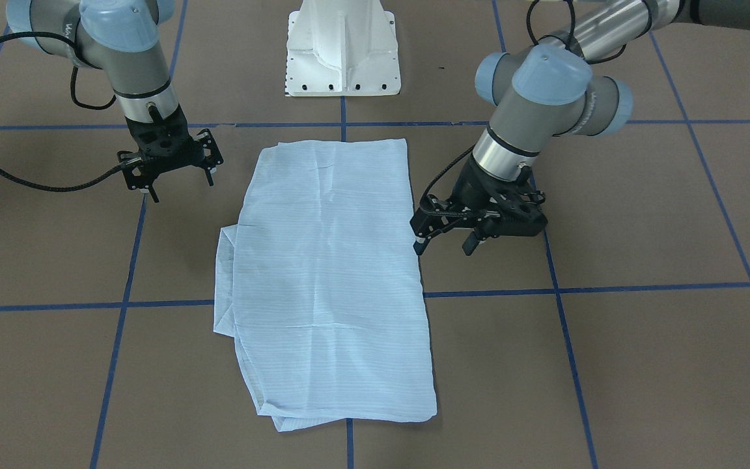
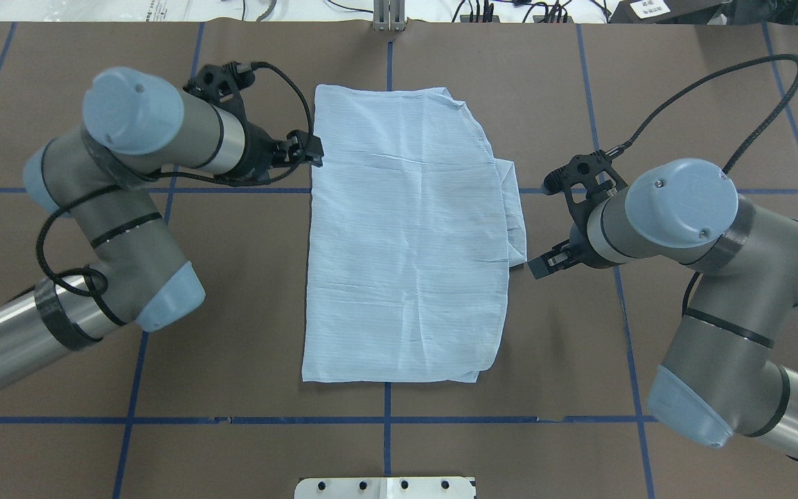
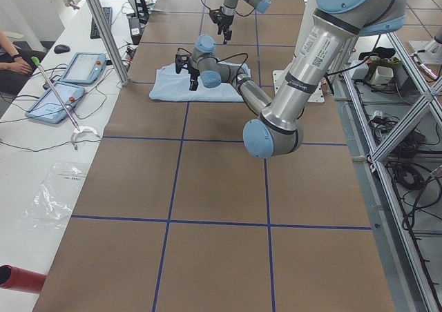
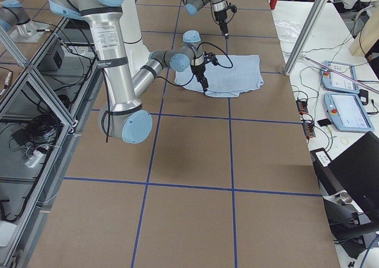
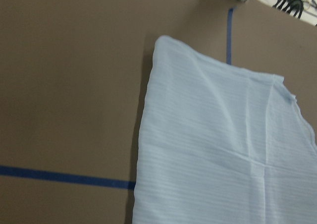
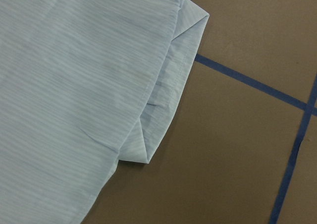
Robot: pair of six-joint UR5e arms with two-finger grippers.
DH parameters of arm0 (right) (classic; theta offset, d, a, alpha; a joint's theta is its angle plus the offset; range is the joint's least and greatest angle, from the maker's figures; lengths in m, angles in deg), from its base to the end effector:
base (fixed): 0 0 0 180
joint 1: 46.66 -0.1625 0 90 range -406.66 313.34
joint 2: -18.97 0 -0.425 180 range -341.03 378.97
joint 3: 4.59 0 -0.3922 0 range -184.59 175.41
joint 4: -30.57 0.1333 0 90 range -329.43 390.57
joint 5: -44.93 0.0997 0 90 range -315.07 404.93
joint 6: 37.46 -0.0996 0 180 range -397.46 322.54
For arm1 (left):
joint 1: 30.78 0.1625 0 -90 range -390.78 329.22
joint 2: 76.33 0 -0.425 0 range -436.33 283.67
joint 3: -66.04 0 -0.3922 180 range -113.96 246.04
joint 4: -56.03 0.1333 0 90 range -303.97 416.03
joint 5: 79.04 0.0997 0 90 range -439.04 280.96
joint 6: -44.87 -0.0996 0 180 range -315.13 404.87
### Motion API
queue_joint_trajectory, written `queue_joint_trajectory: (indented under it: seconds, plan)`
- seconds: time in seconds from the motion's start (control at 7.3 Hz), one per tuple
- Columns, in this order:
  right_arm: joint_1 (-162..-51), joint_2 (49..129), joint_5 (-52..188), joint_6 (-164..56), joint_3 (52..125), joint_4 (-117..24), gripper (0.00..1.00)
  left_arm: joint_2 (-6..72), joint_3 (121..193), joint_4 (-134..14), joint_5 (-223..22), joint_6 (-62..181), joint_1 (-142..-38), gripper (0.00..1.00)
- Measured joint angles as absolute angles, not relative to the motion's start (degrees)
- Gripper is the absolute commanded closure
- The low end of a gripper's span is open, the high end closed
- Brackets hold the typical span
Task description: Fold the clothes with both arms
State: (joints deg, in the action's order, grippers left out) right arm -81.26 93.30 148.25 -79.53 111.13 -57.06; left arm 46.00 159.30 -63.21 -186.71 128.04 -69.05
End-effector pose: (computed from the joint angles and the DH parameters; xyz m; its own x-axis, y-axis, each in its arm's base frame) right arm -0.3885 -0.4021 0.3134 0.7112 -0.3870 0.5869 0.1590 0.9018 0.4019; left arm 0.4657 -0.4987 0.2435 0.3761 -0.1524 -0.9140 0.3321 0.9430 -0.0205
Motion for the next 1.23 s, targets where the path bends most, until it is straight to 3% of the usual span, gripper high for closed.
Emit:
queue_joint_trajectory:
  seconds: [0.41,1.1,1.23]
  plan:
    - [-81.03,93.56,151.96,-89.68,112.21,-56.58,0.00,45.68,164.79,-54.31,-184.63,138.14,-56.94,0.00]
    - [-77.99,94.09,152.08,-95.32,112.62,-54.08,0.00,40.71,167.98,-49.23,-181.68,139.43,-51.18,0.02]
    - [-77.89,94.09,152.10,-95.48,112.59,-53.82,0.00,40.39,167.95,-49.20,-181.68,139.44,-50.55,0.12]
